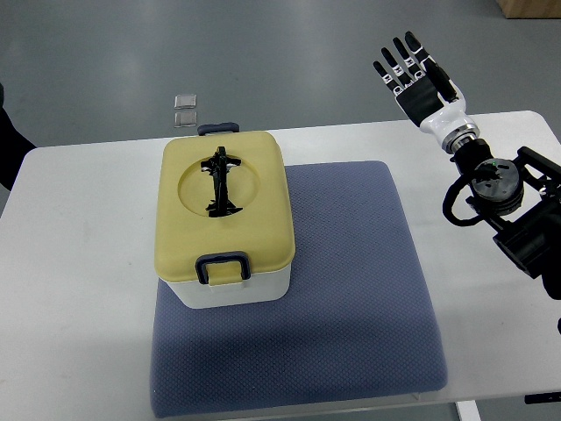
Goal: Open white storage box with right hand
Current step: 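Swing the right hand up and over toward the yellow lid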
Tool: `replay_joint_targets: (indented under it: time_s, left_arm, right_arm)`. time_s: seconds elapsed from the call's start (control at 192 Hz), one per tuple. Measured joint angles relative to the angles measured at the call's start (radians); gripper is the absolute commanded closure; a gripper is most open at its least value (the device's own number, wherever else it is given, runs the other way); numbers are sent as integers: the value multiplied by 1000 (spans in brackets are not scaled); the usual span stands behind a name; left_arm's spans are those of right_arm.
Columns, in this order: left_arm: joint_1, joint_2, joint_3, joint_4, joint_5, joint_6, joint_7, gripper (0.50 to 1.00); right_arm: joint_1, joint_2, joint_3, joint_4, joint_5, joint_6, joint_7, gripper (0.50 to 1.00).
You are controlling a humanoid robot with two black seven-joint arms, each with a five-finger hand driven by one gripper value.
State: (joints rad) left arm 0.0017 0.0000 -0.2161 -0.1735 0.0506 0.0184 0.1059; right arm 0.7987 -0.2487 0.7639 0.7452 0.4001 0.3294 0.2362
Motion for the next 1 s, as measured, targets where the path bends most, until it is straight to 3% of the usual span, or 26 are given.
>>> replay_joint_targets:
  time_s: [0.292,0.459,0.599,0.803,1.001]
  left_arm:
    - [0,0,0,-7,-6,0,-1,500]
    - [0,0,0,-5,-6,1,-2,500]
    - [0,0,2,-5,-6,2,-2,500]
    - [0,0,6,-30,-5,1,10,500]
    - [0,0,3,-32,-4,2,11,500]
  right_arm:
    - [2,-2,-3,0,-16,4,-1,568]
    - [49,-16,-4,0,-165,8,-3,568]
    - [126,-36,-12,0,-418,35,-8,570]
    - [288,-67,-86,9,-925,152,-9,570]
    - [431,-113,-203,134,-1394,209,0,572]
